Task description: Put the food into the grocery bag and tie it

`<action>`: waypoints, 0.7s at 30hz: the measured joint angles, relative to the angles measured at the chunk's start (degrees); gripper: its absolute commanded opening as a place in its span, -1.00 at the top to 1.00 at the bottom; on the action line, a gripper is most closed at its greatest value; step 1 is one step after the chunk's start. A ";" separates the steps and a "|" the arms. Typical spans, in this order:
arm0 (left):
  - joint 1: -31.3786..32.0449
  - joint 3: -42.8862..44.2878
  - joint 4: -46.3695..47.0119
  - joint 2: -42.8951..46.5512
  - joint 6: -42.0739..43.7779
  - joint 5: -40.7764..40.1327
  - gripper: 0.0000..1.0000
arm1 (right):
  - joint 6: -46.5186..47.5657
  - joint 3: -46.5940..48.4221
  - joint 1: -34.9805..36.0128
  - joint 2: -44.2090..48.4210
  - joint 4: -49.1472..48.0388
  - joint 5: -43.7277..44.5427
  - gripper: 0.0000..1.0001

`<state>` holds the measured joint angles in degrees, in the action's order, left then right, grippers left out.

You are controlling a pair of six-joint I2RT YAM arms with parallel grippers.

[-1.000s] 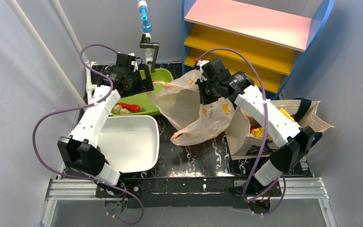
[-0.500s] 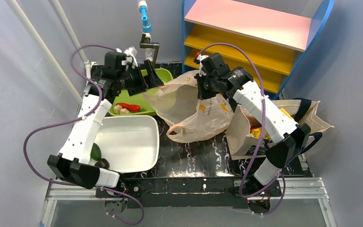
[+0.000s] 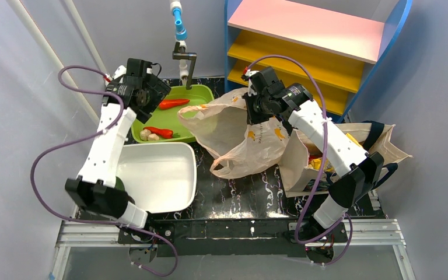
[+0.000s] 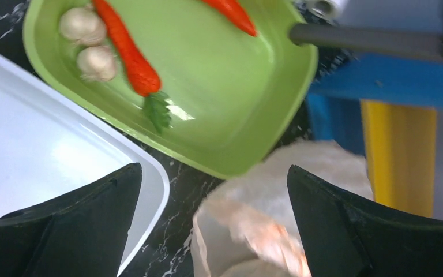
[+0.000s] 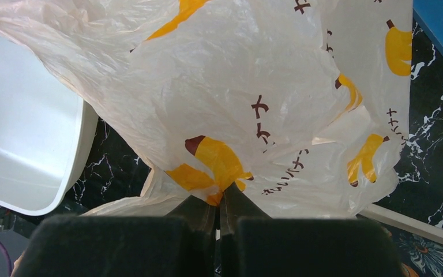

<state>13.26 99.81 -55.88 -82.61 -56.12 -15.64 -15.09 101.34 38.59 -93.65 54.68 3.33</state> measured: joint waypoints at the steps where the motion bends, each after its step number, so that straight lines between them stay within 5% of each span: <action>1: -1.03 0.04 -0.74 -1.99 -1.95 -0.52 -0.95 | 0.00 0.00 0.00 0.09 0.33 0.17 0.97; 12: -6.47 12.74 -12.59 -25.38 -14.43 0.52 -0.96 | -0.04 -0.02 -0.28 0.61 2.62 1.25 0.97; 21: -7.13 11.61 -13.75 -32.98 -19.58 2.64 -0.82 | -0.15 -2.08 -0.66 2.51 2.97 2.32 0.97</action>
<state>6.13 111.42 -69.63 -115.59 -75.70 -12.99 -15.25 99.26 37.93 -91.13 57.65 5.65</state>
